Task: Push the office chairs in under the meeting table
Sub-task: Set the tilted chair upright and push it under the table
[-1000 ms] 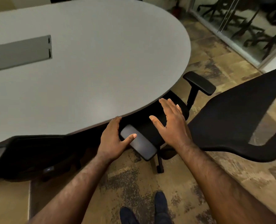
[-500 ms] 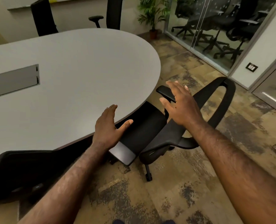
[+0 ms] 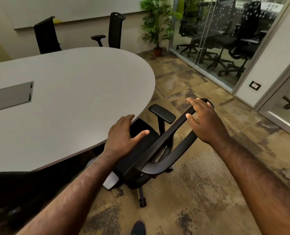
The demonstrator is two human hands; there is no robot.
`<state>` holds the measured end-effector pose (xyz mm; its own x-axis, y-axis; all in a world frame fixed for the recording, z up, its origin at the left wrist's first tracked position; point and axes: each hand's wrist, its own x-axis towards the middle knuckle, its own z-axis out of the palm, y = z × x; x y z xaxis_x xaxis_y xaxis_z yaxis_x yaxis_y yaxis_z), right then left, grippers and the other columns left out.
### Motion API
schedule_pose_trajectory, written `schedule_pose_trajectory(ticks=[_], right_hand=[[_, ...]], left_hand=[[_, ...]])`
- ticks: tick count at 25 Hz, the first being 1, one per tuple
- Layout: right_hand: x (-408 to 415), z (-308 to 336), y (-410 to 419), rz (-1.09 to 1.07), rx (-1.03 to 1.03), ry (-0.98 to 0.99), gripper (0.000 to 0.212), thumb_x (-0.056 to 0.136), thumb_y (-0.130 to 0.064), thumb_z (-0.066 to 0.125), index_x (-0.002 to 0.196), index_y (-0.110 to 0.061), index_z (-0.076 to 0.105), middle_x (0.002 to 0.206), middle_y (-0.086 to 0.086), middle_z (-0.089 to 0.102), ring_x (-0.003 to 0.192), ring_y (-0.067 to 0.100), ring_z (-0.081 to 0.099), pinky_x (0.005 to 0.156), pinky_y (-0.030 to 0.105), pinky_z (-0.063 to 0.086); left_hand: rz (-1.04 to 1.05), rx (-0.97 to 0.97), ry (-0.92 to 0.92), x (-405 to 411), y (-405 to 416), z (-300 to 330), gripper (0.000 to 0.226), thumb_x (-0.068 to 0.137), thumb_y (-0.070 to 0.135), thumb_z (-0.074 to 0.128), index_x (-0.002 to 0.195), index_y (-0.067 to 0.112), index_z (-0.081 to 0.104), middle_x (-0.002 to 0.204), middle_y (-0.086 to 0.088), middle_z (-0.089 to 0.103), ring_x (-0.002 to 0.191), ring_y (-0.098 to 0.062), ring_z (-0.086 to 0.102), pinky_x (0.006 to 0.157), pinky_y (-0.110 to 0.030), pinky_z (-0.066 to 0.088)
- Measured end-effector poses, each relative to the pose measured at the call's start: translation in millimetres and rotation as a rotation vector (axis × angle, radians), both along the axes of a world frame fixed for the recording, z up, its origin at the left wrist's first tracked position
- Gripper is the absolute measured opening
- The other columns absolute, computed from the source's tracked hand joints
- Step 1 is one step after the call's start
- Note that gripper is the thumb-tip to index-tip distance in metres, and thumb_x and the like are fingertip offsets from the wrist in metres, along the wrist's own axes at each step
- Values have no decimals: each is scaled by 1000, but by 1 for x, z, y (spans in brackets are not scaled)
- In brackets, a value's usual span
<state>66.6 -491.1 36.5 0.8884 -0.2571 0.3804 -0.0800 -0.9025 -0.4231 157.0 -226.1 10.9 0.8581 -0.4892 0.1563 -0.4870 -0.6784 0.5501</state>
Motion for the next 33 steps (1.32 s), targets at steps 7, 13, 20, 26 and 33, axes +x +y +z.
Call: schedule_pose_trajectory(ticks=[7,13,20,26,33], right_hand=[[18,-22,-70,48,36,155,59,87,-6,47,144,-18,38,151,4,38,139,17,28,112,30,19],[38,-39,-130,80,-25,266,73,77,8,44,143,-24,39,149,-1,39,134,19,35,107,33,31],[47,-54,-164,428,-178,257,66,64,14,55,122,-16,59,126,5,60,118,24,53,95,34,45],[73,-67,-187,749,-317,142,43,55,-8,68,98,-14,65,95,1,64,92,24,55,100,36,39],[75,-65,-178,876,-415,145,30,56,-27,73,75,-19,51,71,-1,53,69,24,52,64,36,43]], left_hand=[[-85,28,85,15,-59,-6,90,76,80,46,145,22,39,146,2,47,131,-15,43,107,-36,38],[-33,33,187,23,-86,-20,100,69,88,40,146,24,37,149,4,43,135,-11,39,112,-40,35],[111,29,225,-2,-116,-23,92,69,87,44,143,31,42,145,12,46,131,-3,40,108,-26,33],[375,-3,180,-56,-139,-26,80,73,81,47,134,30,53,139,12,51,131,-4,39,111,-33,35],[524,252,-155,-118,-145,-34,43,82,73,52,89,32,61,88,16,51,82,-6,48,67,-26,44]])
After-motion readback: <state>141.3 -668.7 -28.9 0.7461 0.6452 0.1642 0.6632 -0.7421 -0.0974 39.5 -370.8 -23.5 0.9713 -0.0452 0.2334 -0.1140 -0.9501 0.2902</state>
